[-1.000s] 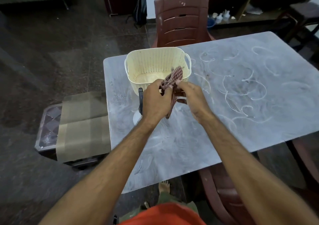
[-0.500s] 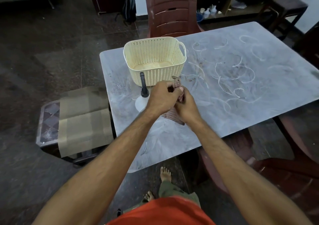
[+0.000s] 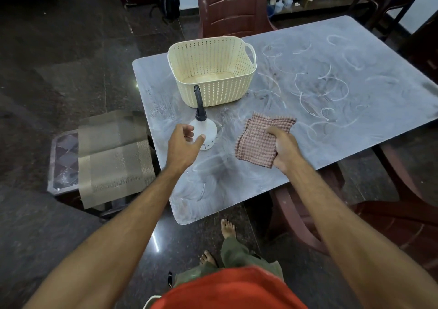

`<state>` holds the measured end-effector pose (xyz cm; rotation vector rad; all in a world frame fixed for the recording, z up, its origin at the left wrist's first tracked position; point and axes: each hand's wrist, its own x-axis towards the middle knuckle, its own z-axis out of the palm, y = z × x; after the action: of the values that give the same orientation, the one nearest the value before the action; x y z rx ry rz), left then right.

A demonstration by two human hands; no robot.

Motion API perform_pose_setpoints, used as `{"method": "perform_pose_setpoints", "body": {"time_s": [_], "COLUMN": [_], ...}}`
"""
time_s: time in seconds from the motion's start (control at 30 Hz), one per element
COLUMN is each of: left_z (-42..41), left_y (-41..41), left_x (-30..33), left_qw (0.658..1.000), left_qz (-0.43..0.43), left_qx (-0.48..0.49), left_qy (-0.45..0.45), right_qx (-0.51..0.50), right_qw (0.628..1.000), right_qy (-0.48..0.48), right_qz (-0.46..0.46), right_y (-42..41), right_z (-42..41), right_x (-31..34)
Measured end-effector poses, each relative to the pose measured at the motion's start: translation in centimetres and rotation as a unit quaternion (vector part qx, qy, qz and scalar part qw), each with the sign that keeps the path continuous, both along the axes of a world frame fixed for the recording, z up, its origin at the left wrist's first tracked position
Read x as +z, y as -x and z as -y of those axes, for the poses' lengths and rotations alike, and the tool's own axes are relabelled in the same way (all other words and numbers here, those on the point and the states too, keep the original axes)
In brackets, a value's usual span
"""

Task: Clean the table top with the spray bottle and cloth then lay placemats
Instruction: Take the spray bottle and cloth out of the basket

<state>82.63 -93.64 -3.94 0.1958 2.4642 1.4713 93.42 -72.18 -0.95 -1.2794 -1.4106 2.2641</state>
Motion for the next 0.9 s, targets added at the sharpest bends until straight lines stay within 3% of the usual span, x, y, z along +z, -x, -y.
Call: {"method": "perform_pose_setpoints", "body": {"time_s": [0.23, 0.5, 0.9], "left_z": [-3.3, -5.4, -5.7], "left_y": [4.5, 7.2, 2.7], "left_x": [-1.2, -2.6, -1.0], "left_qw": [0.998, 0.996, 0.978], "left_qz": [-0.015, -0.040, -0.105], "left_qx": [-0.054, -0.059, 0.166], "left_qy": [0.026, -0.047, -0.067], "right_qx": [0.023, 0.046, 0.110], "right_qw": [0.999, 0.999, 0.993], "right_qy": [-0.029, -0.011, 0.012], "right_qz": [-0.002, 0.007, 0.046], "right_y": [0.4, 1.2, 2.4], "right_z": [-1.0, -3.5, -5.9], "right_x": [-0.9, -2.5, -5.0]}}
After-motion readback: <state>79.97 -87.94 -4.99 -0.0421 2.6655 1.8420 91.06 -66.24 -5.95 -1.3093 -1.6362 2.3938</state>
